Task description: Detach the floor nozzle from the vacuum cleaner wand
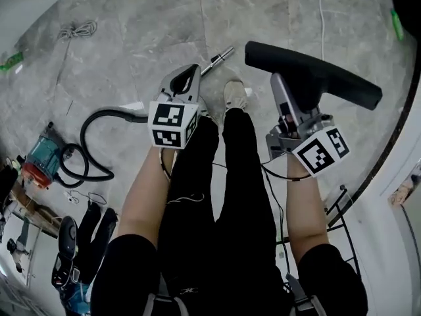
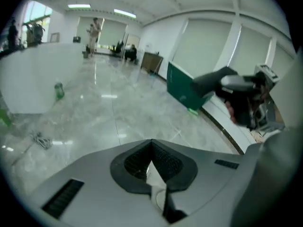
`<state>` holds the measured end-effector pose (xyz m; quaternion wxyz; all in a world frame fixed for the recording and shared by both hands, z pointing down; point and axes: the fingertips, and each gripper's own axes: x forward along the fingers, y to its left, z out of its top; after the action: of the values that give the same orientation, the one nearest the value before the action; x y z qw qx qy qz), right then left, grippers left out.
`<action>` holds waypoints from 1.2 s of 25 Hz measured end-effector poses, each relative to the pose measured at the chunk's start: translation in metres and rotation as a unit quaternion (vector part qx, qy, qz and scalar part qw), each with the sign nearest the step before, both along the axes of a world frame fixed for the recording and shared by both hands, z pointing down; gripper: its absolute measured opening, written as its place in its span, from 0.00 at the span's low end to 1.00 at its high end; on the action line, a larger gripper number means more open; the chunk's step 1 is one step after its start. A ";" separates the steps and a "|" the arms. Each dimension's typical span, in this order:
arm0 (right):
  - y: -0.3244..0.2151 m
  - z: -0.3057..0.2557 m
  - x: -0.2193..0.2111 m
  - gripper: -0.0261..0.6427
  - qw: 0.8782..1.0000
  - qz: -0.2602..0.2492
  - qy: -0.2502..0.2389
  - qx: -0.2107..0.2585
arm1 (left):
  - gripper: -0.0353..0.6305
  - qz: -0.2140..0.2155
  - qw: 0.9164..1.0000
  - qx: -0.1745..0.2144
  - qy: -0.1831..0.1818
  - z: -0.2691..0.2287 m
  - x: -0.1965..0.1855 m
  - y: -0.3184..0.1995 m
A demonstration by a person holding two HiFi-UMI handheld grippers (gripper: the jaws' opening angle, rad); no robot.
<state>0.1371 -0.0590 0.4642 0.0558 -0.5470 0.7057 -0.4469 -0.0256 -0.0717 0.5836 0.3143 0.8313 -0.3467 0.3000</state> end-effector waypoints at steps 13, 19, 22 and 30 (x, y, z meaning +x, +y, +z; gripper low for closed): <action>-0.042 -0.345 -0.047 0.25 0.986 0.028 0.097 0.135 | 0.06 -0.098 0.976 0.192 0.030 -0.456 -0.064 -0.053; -0.010 -0.484 -0.061 0.25 0.974 0.037 0.108 0.198 | 0.06 -0.104 0.967 0.228 0.041 -0.574 -0.070 -0.031; -0.007 -0.534 -0.065 0.25 0.968 0.031 0.104 0.224 | 0.06 -0.113 0.959 0.253 0.050 -0.629 -0.073 -0.024; -0.010 -0.623 -0.067 0.25 0.944 0.030 0.105 0.311 | 0.06 -0.142 0.922 0.357 0.051 -0.730 -0.089 -0.015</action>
<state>0.0697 -0.0688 -0.1590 0.1622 -0.5673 0.7945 -0.1436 -0.1149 -0.0867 -0.1468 0.0536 0.8446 -0.5287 0.0658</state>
